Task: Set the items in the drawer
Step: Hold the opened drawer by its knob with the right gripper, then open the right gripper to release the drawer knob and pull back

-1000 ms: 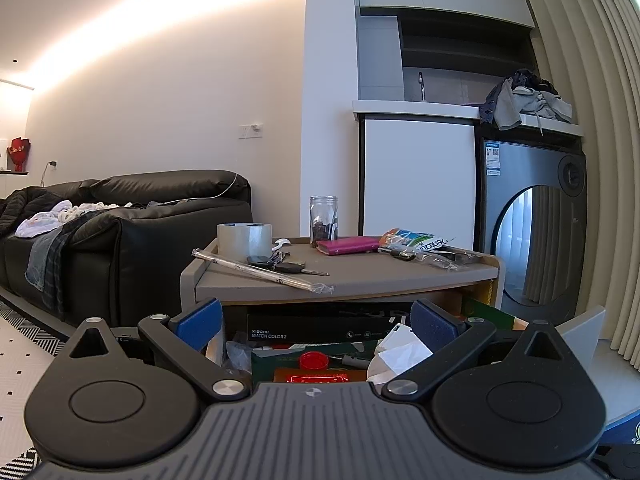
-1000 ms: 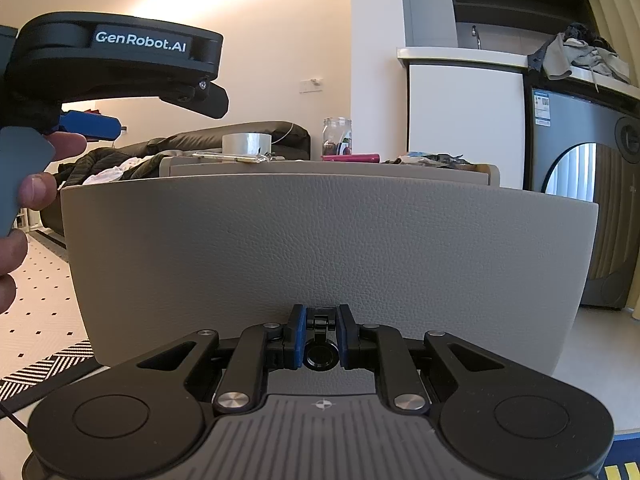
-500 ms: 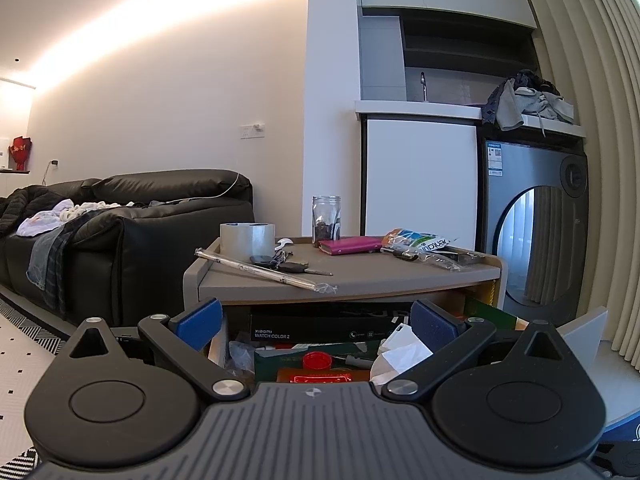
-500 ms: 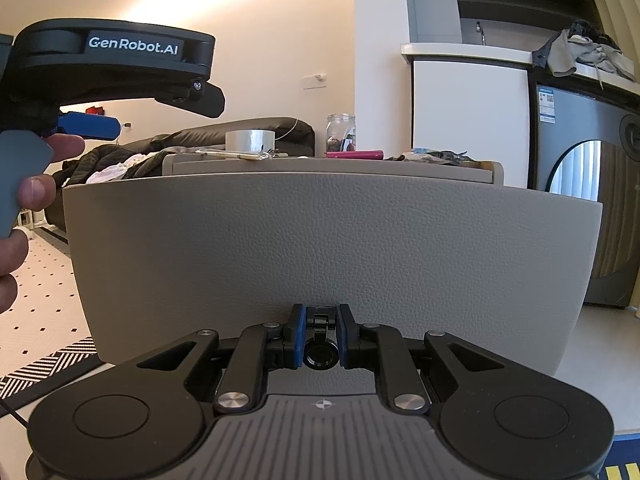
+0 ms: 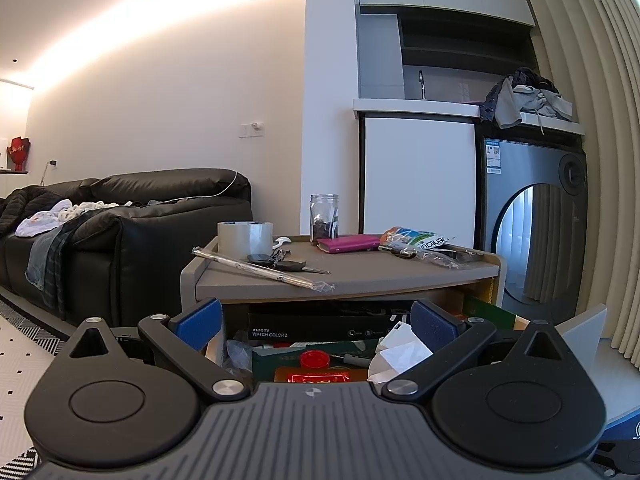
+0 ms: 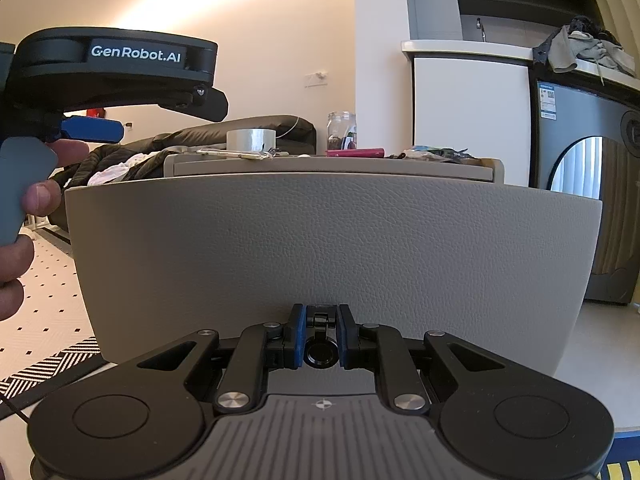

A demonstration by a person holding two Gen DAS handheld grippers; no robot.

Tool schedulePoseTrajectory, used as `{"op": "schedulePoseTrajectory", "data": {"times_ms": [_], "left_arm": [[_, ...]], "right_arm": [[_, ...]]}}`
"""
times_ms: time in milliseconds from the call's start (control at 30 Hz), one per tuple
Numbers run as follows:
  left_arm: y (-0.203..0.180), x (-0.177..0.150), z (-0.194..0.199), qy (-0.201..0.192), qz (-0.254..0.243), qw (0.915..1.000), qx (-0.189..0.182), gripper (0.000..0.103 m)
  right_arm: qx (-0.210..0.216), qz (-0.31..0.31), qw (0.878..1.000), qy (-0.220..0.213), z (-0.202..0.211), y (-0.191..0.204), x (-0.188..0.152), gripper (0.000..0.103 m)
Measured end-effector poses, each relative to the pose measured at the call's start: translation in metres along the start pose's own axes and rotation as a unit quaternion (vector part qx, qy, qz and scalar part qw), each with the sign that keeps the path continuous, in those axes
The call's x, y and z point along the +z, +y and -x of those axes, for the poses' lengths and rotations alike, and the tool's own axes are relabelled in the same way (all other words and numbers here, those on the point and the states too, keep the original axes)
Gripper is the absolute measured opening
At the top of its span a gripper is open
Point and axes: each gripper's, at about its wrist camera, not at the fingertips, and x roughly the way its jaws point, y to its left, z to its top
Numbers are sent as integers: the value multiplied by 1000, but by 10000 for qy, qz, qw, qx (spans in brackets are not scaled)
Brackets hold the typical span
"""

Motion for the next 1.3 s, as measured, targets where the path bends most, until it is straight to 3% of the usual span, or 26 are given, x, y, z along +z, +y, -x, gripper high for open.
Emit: {"op": "schedulePoseTrajectory", "data": {"times_ms": [1300], "left_arm": [[-15,-2,-3,69,-55,10000,-46,103]], "right_arm": [[-39,-101,9998,-150,24,-19,8,17]]}}
